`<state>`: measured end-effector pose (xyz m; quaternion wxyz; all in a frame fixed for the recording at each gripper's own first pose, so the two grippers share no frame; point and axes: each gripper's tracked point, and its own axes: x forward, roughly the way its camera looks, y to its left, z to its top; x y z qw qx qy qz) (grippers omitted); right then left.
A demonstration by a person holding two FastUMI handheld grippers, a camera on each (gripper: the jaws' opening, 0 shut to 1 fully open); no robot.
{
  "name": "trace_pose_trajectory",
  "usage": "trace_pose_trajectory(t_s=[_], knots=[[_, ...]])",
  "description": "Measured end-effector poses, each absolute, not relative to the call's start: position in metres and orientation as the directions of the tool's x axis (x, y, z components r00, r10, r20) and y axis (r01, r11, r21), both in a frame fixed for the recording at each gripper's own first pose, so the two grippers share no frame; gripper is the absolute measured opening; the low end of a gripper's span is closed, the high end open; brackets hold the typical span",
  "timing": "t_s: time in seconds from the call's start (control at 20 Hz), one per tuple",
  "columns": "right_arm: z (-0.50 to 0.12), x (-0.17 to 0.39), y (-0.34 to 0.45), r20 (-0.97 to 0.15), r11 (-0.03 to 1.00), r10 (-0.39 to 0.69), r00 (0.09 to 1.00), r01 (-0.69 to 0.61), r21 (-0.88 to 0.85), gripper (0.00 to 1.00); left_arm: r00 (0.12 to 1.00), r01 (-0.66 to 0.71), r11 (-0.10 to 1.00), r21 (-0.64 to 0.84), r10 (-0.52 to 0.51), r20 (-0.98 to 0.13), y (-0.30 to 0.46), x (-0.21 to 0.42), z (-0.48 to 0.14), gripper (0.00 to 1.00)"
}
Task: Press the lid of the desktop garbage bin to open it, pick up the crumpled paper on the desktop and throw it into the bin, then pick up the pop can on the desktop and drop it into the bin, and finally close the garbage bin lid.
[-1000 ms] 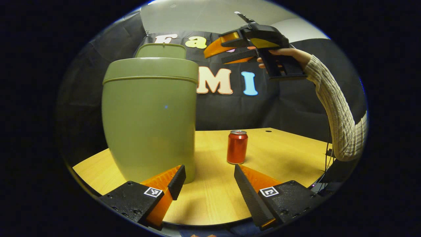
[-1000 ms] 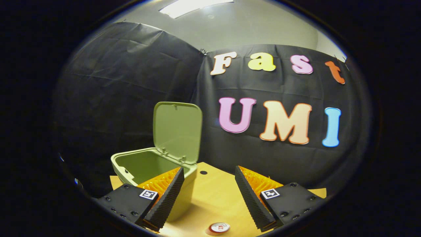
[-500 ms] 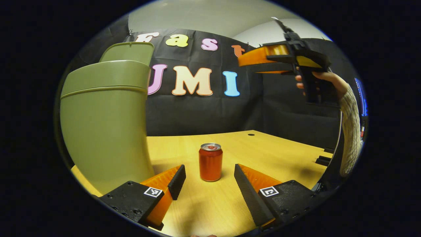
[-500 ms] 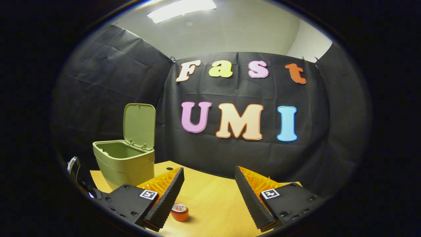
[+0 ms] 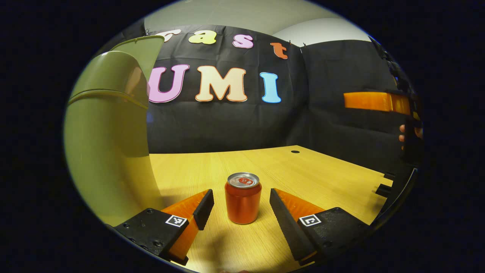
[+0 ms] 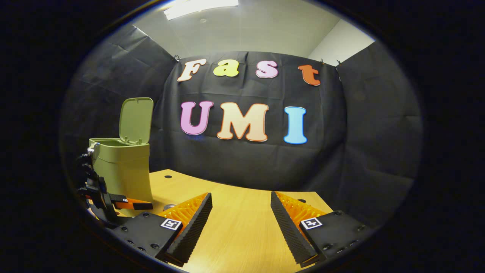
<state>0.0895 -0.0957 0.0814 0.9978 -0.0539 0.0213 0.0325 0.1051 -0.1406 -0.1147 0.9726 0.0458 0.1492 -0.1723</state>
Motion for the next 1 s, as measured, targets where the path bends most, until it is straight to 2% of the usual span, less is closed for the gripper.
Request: trace_pose_trajectory(t_s=[0.4, 0.8, 1.0], knots=[[0.038, 0.080, -0.115, -0.142, 0.993, 0.033, 0.989, -0.048, -0.104, 0.98, 0.882, 0.322, 0.946, 0.045, -0.282, -0.379, -0.143, 0.128, -0.139, 0.92], [0.005, 0.070, -0.111, -0.171, 0.997, 0.051, 0.984, -0.061, -0.053, 0.98, 0.863, 0.305, 0.952, 0.032, -0.262, -0.432, -0.148, 0.145, -0.161, 0.92], [-0.011, 0.072, -0.118, -0.177, 0.997, 0.011, 0.984, -0.025, -0.076, 0.98, 0.850, 0.295, 0.955, 0.017, -0.254, -0.462, -0.148, 0.151, -0.173, 0.92]])
